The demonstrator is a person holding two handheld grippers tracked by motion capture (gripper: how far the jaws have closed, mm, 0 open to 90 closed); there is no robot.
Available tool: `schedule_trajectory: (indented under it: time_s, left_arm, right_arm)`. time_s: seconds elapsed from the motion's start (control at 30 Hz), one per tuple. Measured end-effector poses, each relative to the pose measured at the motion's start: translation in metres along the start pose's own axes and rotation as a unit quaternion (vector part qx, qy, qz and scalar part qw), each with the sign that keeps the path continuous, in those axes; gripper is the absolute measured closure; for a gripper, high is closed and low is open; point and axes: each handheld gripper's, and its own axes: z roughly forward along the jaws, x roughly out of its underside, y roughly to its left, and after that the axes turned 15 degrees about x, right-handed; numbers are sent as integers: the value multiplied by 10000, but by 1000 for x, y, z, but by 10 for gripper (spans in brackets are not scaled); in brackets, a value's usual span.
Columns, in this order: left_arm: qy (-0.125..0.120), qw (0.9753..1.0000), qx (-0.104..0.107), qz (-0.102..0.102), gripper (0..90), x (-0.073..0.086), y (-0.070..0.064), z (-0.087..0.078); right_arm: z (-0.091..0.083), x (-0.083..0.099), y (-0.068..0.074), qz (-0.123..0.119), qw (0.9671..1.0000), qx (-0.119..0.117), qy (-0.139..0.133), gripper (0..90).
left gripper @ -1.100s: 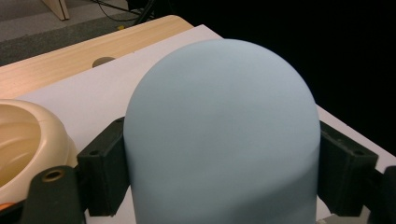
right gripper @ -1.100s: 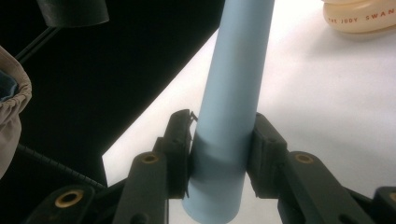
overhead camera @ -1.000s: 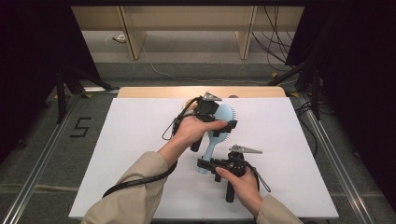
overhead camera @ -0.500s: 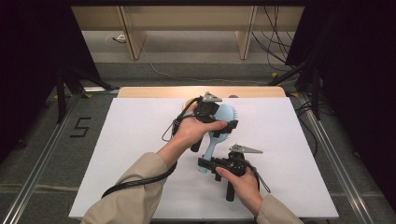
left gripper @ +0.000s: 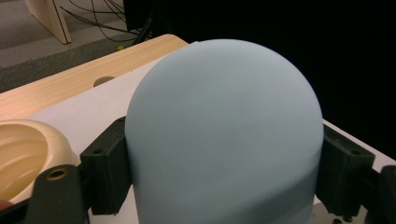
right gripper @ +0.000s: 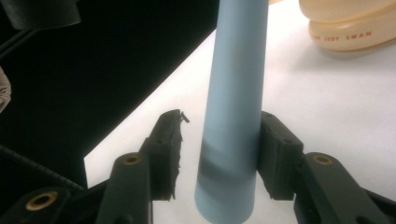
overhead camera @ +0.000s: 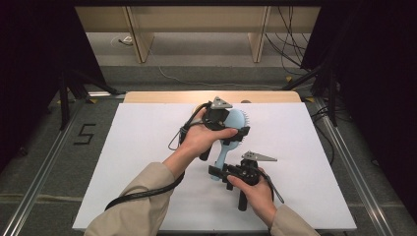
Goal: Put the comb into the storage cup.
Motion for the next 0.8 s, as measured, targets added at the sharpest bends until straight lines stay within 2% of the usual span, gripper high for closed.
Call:
schedule_trajectory:
  time_s: [0.33,0.57,0.8]
  left_arm:
    - [-197,9998,60,79,195,3,-1,-9]
    - [-305,9994,61,133,196,4,-2,-14]
    - [-368,9991,36,212,197,6,-4,-18]
  right_arm:
    - [-1,-2,-1,-204,9993,269,-134,466]
    - [-2,-4,-1,-333,9982,465,-200,367]
    - [-4,-6,-3,-413,9970,613,-229,312]
